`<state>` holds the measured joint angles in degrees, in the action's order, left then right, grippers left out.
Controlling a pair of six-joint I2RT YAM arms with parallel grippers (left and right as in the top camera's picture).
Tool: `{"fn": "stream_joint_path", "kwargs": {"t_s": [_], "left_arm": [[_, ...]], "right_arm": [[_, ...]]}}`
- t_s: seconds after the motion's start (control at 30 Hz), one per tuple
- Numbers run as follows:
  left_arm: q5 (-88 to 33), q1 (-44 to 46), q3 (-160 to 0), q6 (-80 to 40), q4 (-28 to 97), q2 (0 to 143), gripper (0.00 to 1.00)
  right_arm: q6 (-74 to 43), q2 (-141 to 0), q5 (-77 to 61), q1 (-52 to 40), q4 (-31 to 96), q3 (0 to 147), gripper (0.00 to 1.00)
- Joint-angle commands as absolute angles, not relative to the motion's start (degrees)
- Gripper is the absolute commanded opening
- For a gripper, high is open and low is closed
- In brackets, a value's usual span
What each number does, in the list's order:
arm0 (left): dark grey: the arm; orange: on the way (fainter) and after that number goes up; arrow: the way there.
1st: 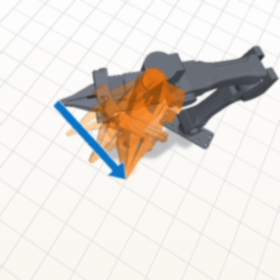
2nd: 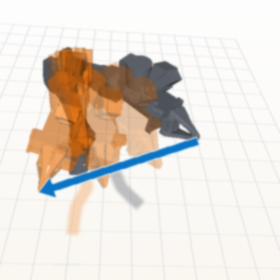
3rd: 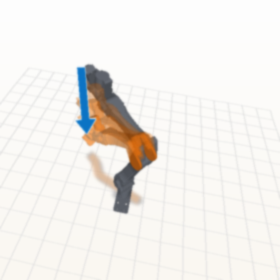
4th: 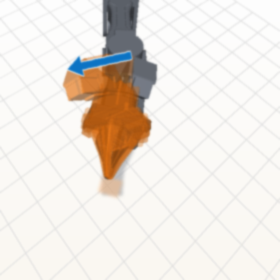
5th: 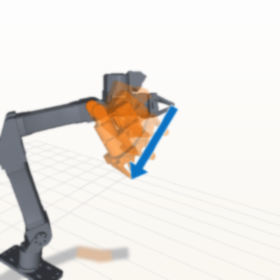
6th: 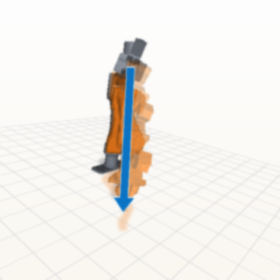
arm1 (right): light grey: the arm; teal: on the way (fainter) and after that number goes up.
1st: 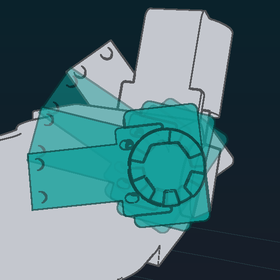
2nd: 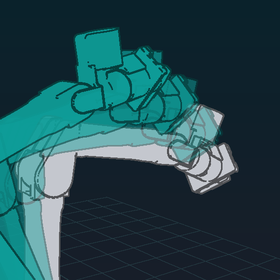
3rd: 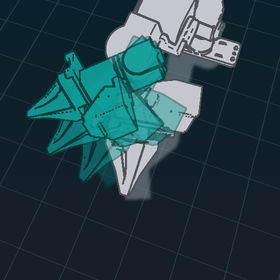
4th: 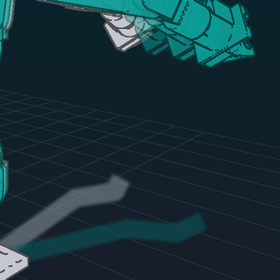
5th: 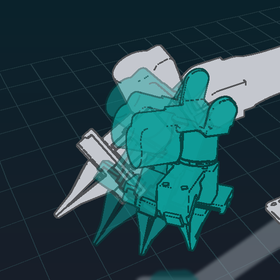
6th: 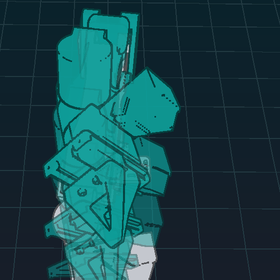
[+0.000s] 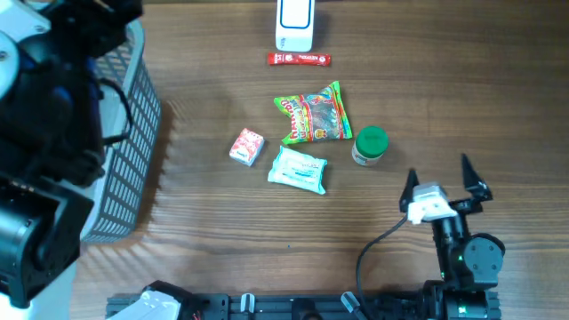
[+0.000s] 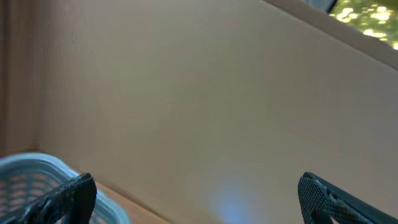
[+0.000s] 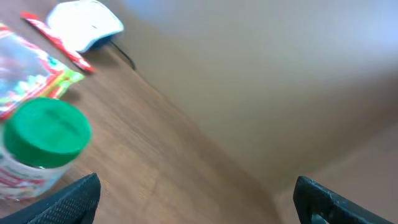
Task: Scan the item barcode
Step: 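Reach the right gripper toward the Nescafé stick beside the scanner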
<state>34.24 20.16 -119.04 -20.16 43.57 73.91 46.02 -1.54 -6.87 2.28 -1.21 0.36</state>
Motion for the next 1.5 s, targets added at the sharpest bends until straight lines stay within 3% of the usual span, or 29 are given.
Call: {"fn": "stream_joint_path", "kwargs": {"t_s": [0.0, 0.07, 0.1, 0.17, 0.27, 0.37, 0.47, 0.63, 0.9, 1.13, 1.27, 1.47], "left_arm": [[35.9, 16.8, -118.1, -14.1, 43.7, 74.2, 1.00], [35.9, 15.5, -118.0, -14.1, 44.2, 74.4, 1.00], [35.9, 14.5, -117.1, -14.1, 44.1, 74.3, 1.00], [35.9, 13.6, -115.6, -14.1, 43.4, 73.7, 1.00], [35.9, 13.0, -112.2, -14.1, 42.0, 71.8, 1.00], [35.9, 13.0, -108.2, -14.1, 40.0, 68.7, 1.00], [35.9, 13.0, -105.1, -14.1, 38.4, 66.1, 1.00], [35.9, 13.0, -103.5, -14.3, 38.4, 63.5, 1.00], [34.4, 13.0, -97.3, -17.0, 35.9, 57.2, 1.00], [34.4, 12.9, -88.5, -16.9, 30.1, 47.2, 1.00], [34.4, 12.9, -85.6, -16.9, 28.0, 43.2, 1.00], [34.4, 10.8, -84.9, -16.7, 27.6, 40.1, 1.00]], "right_arm": [[52.9, -1.3, -24.6, 2.1, -5.9, 0.3, 1.00], [42.1, -1.3, -31.2, 2.2, -11.6, 0.3, 1.00], [23.1, -1.3, -26.6, 2.2, -19.0, 0.3, 1.00], [8.9, -1.3, -21.7, 2.2, -24.3, 0.3, 1.00], [3.7, -1.3, -21.5, 2.2, -32.6, 0.3, 1.00], [-9.1, -1.3, -21.7, 2.2, -46.2, 0.4, 1.00], [-18.6, -1.3, -21.5, 2.2, -40.2, 3.1, 1.00], [-17.7, -4.8, -24.6, 2.1, -3.8, 14.3, 1.00], [-11.8, -36.6, -32.8, 2.1, 10.0, 40.3, 1.00], [-12.5, -74.8, -42.6, 2.0, 35.2, 78.7, 1.00], [-17.6, -86.2, -47.3, 2.0, 35.6, 81.8, 1.00], [-13.6, -97.9, -48.0, -0.6, 28.6, 83.4, 1.00]]}}
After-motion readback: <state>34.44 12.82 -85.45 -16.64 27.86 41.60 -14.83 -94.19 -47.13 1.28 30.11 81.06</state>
